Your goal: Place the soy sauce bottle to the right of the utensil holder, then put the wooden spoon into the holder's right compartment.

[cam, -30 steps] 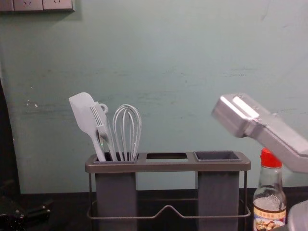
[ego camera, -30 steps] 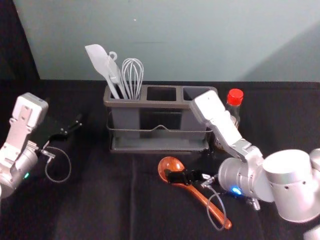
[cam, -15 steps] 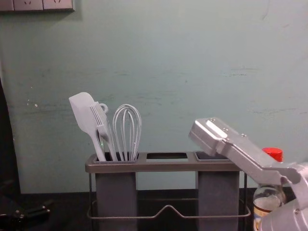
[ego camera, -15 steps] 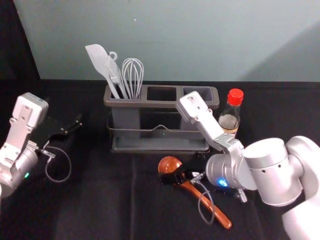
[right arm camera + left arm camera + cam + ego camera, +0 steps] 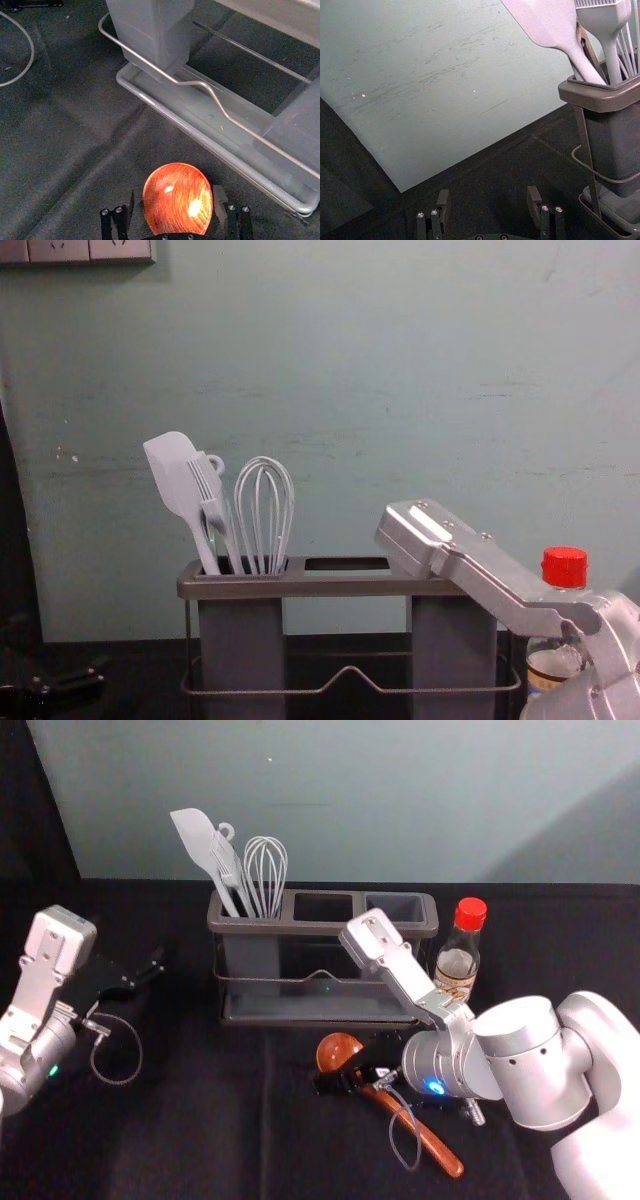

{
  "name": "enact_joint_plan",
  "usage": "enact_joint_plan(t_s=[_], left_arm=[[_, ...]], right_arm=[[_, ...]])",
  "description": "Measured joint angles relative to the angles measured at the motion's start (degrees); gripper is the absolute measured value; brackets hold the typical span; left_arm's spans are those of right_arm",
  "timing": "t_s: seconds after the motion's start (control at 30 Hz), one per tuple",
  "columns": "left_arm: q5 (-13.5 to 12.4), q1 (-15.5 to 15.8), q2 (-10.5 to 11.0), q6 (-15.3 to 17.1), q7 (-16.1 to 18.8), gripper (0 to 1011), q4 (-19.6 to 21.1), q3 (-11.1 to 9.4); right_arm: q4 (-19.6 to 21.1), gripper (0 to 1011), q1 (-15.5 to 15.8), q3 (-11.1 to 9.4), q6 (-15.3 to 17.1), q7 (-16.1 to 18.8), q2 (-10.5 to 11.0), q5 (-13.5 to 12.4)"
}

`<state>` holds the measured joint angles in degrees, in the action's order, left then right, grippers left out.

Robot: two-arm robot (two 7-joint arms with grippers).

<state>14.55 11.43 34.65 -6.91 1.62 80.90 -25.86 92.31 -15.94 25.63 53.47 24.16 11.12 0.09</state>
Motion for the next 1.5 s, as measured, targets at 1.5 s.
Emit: enact_joint_plan(t_s=[1.5], left_arm=[[0.0,0.0,0.0,0.0,0.0,1000,0.0,0.0]], right_arm=[[0.0,844,1.4,-1.01,-0.74,3.16,-1.4,5.87]])
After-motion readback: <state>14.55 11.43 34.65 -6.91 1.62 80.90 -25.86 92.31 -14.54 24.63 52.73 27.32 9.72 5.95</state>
